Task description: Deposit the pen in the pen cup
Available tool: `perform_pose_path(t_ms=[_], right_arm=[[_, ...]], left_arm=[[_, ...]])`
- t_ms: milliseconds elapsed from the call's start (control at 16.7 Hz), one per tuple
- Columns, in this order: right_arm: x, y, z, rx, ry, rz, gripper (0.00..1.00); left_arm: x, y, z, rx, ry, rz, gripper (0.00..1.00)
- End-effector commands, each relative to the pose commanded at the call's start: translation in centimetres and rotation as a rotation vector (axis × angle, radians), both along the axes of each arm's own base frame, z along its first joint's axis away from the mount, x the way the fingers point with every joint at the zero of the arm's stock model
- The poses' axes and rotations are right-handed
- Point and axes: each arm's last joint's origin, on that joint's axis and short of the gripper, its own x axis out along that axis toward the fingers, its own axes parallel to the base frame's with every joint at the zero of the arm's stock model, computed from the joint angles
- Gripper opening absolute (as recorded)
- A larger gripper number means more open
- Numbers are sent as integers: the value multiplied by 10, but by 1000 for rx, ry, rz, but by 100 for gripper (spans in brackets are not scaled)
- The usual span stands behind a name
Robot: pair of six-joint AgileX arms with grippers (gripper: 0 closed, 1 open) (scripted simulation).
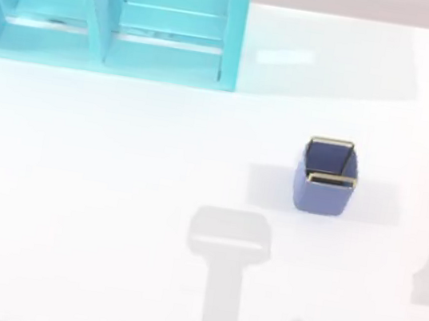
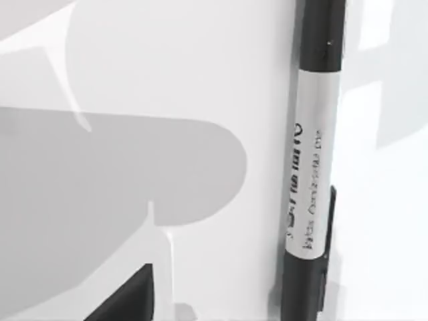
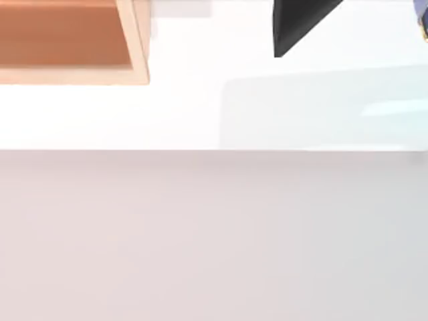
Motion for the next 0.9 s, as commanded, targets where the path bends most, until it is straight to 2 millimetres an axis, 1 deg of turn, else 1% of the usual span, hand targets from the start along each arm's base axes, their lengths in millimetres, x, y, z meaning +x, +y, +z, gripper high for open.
perform_pose_path(t_ms=[120,300,420,480,720,900], right_arm=[[0,0,0,0,0,0,100],[0,0,0,0,0,0,100],[0,0,0,0,0,0,100],[0,0,0,0,0,0,100],[0,0,0,0,0,0,100],[0,0,0,0,0,0,100]], left_arm=[[12,-3,-19,2,-3,2,100],[32,-12,-52,7,-9,2,100],[40,-19,-68,4,-5,2,100],[42,-21,-71,2,-3,2,100],[42,-21,-72,2,-3,1,100],[42,-21,-72,2,-3,1,77]])
